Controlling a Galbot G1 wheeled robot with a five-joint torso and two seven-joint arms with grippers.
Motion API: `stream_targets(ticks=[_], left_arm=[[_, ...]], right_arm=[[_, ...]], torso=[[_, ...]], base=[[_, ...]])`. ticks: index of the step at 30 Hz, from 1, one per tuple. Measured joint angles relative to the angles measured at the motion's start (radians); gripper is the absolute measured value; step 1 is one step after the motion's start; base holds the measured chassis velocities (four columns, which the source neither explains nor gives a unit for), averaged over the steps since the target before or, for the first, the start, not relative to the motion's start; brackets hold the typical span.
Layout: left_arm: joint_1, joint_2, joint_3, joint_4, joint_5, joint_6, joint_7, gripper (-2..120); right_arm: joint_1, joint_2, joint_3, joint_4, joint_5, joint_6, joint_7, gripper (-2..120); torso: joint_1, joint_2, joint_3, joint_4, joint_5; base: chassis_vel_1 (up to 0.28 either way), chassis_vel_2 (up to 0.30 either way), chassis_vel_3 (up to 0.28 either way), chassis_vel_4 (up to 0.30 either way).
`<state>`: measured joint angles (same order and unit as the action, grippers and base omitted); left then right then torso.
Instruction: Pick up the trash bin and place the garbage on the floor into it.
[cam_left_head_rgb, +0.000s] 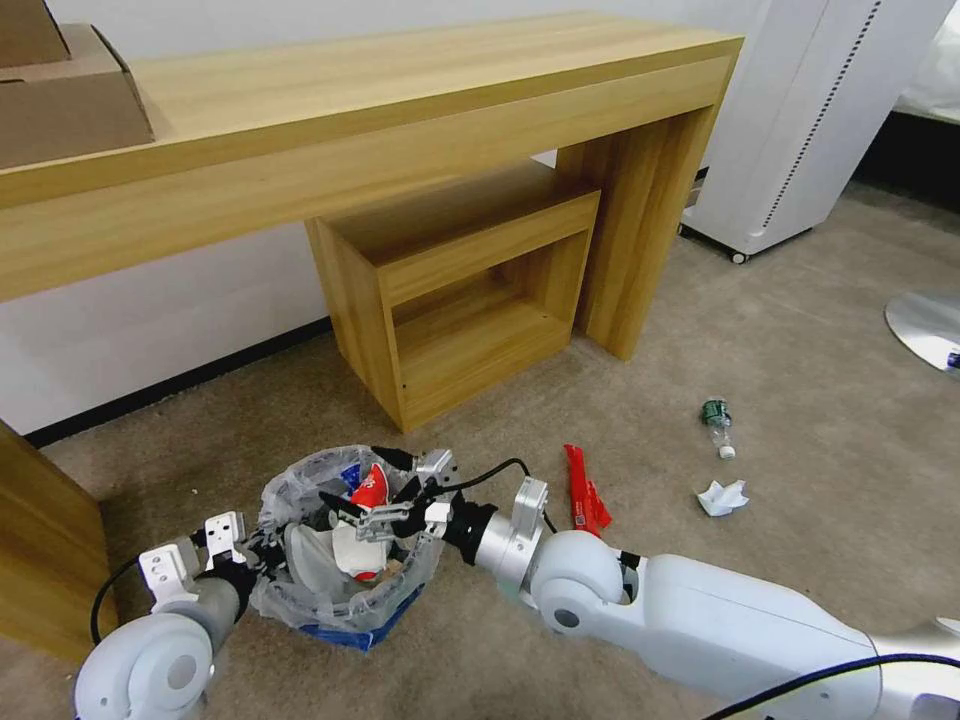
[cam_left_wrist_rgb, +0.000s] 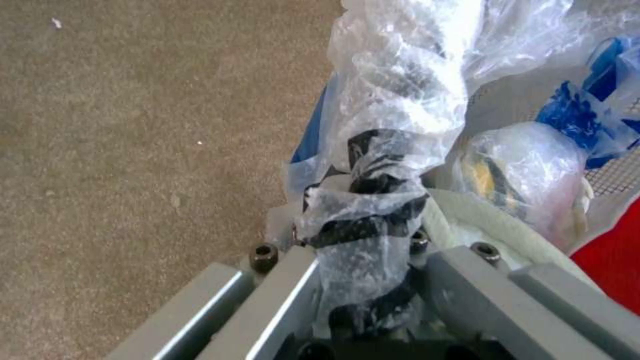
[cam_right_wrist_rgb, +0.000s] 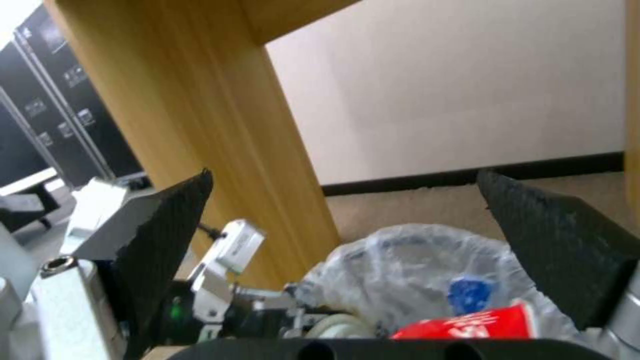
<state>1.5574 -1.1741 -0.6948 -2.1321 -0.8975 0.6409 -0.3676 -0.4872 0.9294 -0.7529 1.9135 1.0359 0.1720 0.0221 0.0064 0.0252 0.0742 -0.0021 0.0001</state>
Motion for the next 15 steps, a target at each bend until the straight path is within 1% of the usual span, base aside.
stream_targets(ticks=[1,4,5,7,9,10,13,14,15], left_arm=[[0.000,0.000,0.000,0.000,0.000,0.000,0.000,0],[0.003,-0.003,-0.001,-0.002,0.003,0.000,0.000,0],[0.003,-0.003,-0.001,-0.002,0.003,0.000,0.000,0],[0.004,-0.004,-0.002,-0.003,0.005,0.000,0.000,0],[0.005,-0.003,-0.002,-0.003,0.006,0.000,0.000,0],[0.005,-0.003,-0.002,-0.003,0.006,0.000,0.000,0],[0.005,-0.007,-0.003,-0.004,0.009,0.000,0.000,0],[0.005,-0.007,-0.003,-0.004,0.009,0.000,0.000,0],[0.006,-0.008,-0.003,-0.005,0.010,0.000,0.000,0]], right_arm=[[0.000,0.000,0.000,0.000,0.000,0.000,0.000,100],[-0.050,-0.017,0.101,0.033,0.008,-0.020,0.034,100],[-0.050,-0.017,0.101,0.033,0.008,-0.020,0.034,100],[-0.087,-0.030,0.189,0.051,0.013,-0.042,0.087,100],[-0.118,-0.042,0.265,0.064,0.014,-0.055,0.110,100],[-0.118,-0.042,0.265,0.064,0.014,-0.055,0.110,100],[-0.180,-0.055,0.385,0.079,0.011,-0.059,0.141,100],[-0.180,-0.055,0.385,0.079,0.011,-0.059,0.141,100],[-0.193,-0.056,0.409,0.080,0.007,-0.060,0.146,100]], torso=[[0.000,0.000,0.000,0.0000,0.0000],[0.000,0.000,0.000,0.0000,0.0001],[0.000,0.000,0.000,0.0000,0.0001],[0.000,0.000,0.000,-0.0001,0.0001],[0.000,0.000,0.000,0.0000,0.0001],[0.000,0.000,0.000,0.0000,0.0001],[0.000,0.000,0.000,-0.0001,0.0002],[0.000,0.000,0.000,-0.0001,0.0002],[0.000,0.000,0.000,-0.0001,0.0001]], base=[[0.000,0.000,0.000,0.000],[0.000,0.000,0.000,0.000],[0.000,0.000,0.000,0.000],[0.000,0.000,0.000,0.000],[0.000,0.000,0.000,0.000],[0.000,0.000,0.000,0.000],[0.000,0.000,0.000,0.000],[0.000,0.000,0.000,0.000],[0.000,0.000,0.000,0.000]])
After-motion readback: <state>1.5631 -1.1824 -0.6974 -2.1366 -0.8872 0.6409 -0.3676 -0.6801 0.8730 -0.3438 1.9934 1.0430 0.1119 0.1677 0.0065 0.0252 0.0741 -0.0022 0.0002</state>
